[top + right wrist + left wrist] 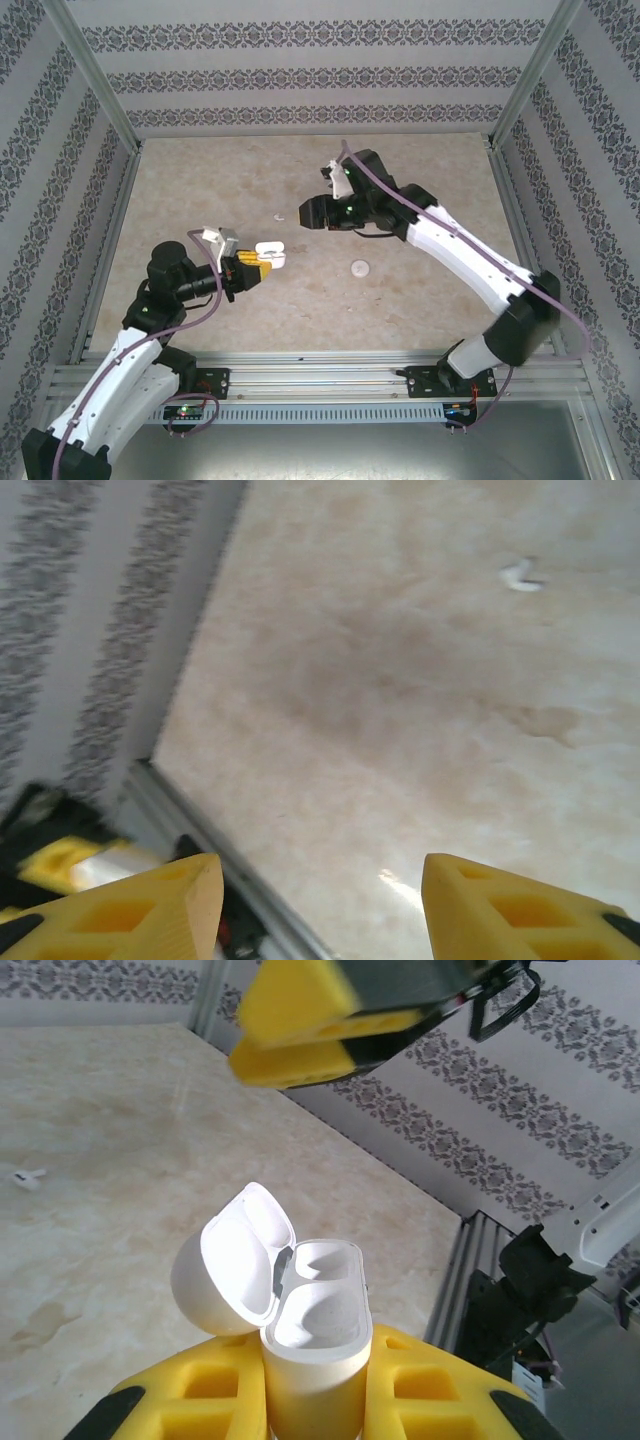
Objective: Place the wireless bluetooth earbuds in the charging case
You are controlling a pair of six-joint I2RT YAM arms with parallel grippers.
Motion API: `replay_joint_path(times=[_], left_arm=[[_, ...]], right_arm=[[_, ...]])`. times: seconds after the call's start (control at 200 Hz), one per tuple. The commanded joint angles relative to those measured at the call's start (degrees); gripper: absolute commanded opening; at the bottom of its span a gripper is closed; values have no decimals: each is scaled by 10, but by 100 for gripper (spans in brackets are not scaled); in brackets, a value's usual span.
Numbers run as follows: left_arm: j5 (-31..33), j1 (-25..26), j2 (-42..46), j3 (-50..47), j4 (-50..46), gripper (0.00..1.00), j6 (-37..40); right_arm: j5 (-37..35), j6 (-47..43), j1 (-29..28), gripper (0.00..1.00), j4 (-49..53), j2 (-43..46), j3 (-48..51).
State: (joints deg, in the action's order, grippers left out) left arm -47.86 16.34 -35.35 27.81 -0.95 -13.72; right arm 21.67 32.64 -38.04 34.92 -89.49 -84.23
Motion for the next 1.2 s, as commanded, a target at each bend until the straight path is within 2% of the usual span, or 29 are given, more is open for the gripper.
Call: replay_joint_path(times=[0.0, 0.185, 0.425, 0.625, 1.194], left_arm=[[38, -9, 27, -7, -46, 7, 16], [59, -10, 48, -7, -73, 7, 22], [67, -14, 53, -14, -70, 7, 16], [69, -16, 53, -21, -63, 7, 9], [60, -16, 53, -39, -47, 8, -9]], right_arm=[[-95, -59, -19, 55, 69, -76, -72], [-141, -117, -37, 54, 132, -240, -227], [-141, -154, -41, 55, 205, -453, -475], [-167, -169, -41, 55, 246, -583, -646], [-225, -187, -42, 52, 170, -662, -653]])
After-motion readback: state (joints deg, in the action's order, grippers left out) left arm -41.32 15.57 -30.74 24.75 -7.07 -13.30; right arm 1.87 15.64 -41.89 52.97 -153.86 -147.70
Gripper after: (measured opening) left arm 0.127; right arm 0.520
